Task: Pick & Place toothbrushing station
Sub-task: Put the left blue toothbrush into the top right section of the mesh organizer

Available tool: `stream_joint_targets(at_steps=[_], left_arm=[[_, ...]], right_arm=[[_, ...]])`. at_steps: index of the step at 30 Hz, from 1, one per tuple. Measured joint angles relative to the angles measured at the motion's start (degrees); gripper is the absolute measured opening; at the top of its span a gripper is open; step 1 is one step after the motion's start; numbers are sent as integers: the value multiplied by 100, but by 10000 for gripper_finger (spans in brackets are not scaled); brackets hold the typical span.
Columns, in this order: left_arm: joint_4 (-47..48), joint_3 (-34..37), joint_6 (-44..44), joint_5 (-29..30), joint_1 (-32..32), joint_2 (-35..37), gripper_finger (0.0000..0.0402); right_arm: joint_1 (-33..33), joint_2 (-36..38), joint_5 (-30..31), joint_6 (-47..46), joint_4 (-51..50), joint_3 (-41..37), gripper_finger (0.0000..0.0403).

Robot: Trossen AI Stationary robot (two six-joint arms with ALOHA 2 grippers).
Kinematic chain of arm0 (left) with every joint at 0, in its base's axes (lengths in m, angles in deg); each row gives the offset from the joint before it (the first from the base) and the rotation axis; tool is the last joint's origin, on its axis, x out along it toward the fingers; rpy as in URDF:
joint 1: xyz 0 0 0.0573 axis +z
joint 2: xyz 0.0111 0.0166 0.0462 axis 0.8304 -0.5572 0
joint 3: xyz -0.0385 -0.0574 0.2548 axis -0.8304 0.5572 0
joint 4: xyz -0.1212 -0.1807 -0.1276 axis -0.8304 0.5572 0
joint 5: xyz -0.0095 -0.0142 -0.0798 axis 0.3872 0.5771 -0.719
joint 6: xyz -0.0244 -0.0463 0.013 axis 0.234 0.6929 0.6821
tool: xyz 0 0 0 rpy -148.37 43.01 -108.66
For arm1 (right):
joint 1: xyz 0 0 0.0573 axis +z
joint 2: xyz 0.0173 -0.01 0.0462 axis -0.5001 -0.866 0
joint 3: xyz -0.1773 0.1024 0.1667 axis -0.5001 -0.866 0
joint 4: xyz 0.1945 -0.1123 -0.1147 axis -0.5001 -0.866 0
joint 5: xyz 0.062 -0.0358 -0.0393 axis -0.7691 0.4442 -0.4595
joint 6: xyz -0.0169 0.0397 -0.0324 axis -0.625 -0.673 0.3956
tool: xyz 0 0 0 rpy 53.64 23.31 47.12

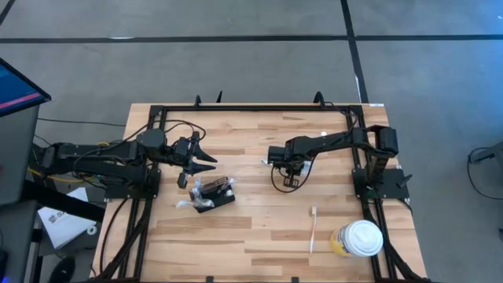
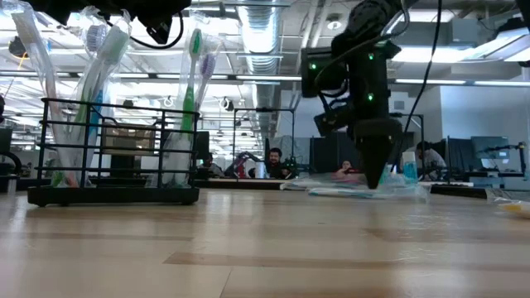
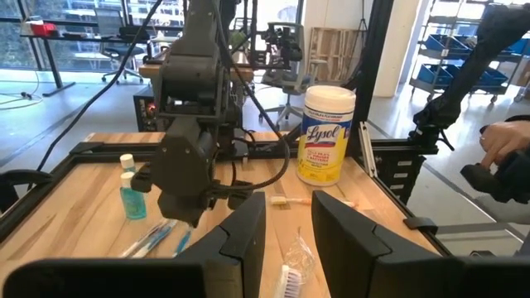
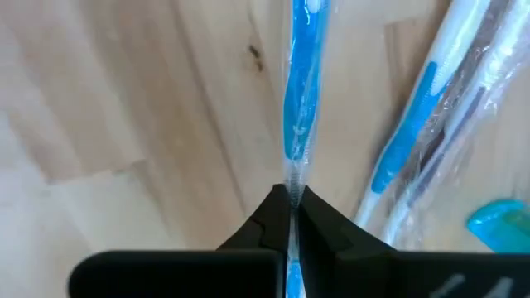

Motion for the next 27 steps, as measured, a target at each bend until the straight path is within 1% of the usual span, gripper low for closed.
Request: stream_joint_targets(at_steps=[9,16,23,27], left_arm=[[0,0,17,7,0,0,95],[0,0,66,611,0,-2,95],[-3,0,102,685,0,-2,95],[-32,-2,300,942,4,-2,95]], right_arm=[[263,11,151,152,-852,967,1],[494,13,177,425,-1269,1918,1],[664,15,178,740,-1507,2800,0],[738,15,206,754,-1700,3211,0]])
